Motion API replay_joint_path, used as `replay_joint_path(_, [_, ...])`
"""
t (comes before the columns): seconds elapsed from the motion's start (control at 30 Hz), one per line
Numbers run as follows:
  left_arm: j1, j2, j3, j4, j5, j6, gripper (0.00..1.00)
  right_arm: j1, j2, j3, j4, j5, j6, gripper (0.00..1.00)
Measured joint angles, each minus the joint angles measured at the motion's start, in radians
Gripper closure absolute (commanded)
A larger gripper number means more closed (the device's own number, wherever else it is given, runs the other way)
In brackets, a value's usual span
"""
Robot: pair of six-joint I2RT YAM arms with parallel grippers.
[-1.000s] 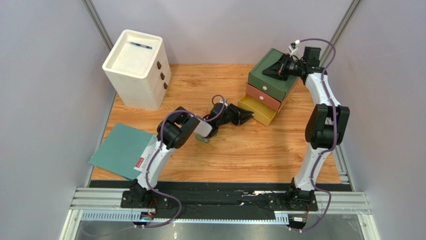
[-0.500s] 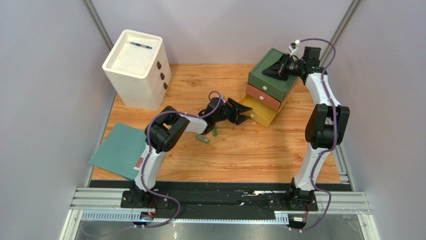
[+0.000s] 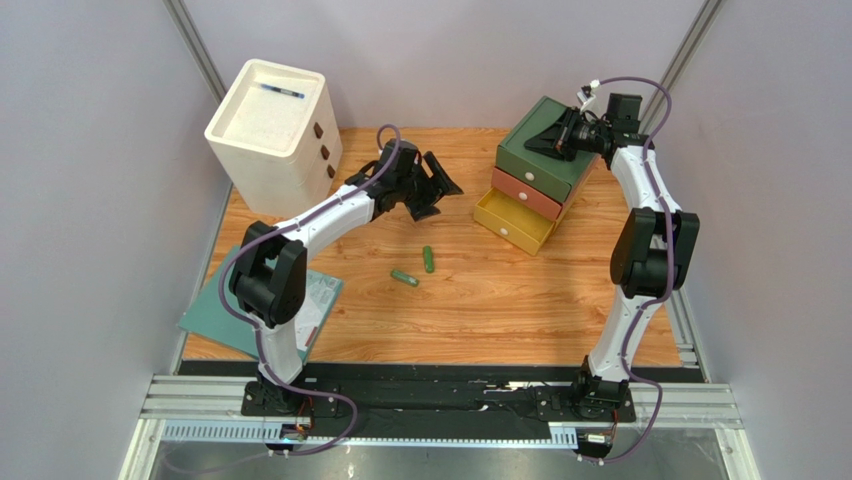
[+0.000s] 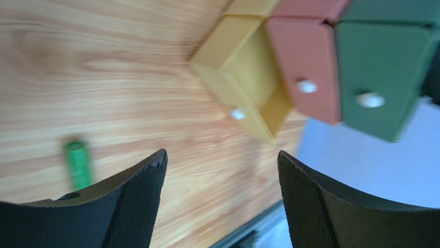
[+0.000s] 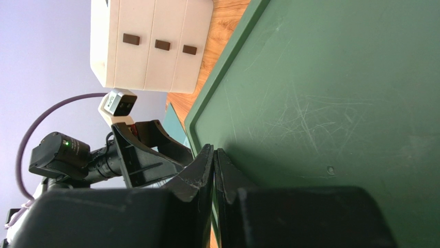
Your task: Organize the makeup
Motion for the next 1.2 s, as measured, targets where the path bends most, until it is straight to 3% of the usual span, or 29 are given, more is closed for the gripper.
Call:
replay_joint_path(0.17, [-0.004,0.012,0.104,-0.301,-0.107,0.201,0.18,0.0,0.0,-0.001,0.003,-0.001,0.003,0.89])
replay_joint_path(0.3, [-0.005,0.047,0.118,-0.417,-0.142,0.303,0.19,0.0,0.0,-0.002,0.005,-0.001,0.005,0.89])
replay_joint_path(0.57, [-0.008,0.135,0.056,-0.489,-0.13,0.379,0.21,0.0,0.0,-0.002,0.007,-0.002,0.01,0.89])
replay_joint_path(0.73, [-0.019,0.22,0.102,-0.517,-0.11,0.434,0.21,0.0,0.0,-0.003,0.009,-0.002,0.012,0.89])
replay_joint_path(0.83, [-0.028,0.245,0.141,-0.531,-0.102,0.459,0.26,0.0,0.0,-0.005,0.011,-0.002,0.013,0.89])
replay_joint_path(0.93, [-0.037,0.272,0.175,-0.54,-0.101,0.484,0.43,0.0,0.0,-0.007,0.015,-0.006,0.013,0.89])
replay_joint_path(1.0, [-0.04,0.289,0.198,-0.554,-0.101,0.504,0.58,0.0,0.0,-0.008,0.017,-0.008,0.013,0.89])
replay_joint_path(1.03, [-0.04,0.296,0.205,-0.555,-0.101,0.51,0.72,0.0,0.0,-0.008,0.017,-0.008,0.013,0.89])
replay_joint_path(1.13, [-0.04,0.32,0.232,-0.565,-0.098,0.534,0.94,0.0,0.0,-0.008,0.018,-0.008,0.014,0.89])
replay_joint_path(1.2, [-0.041,0.332,0.253,-0.578,-0.086,0.549,1.0,0.0,0.0,-0.008,0.018,-0.008,0.014,0.89])
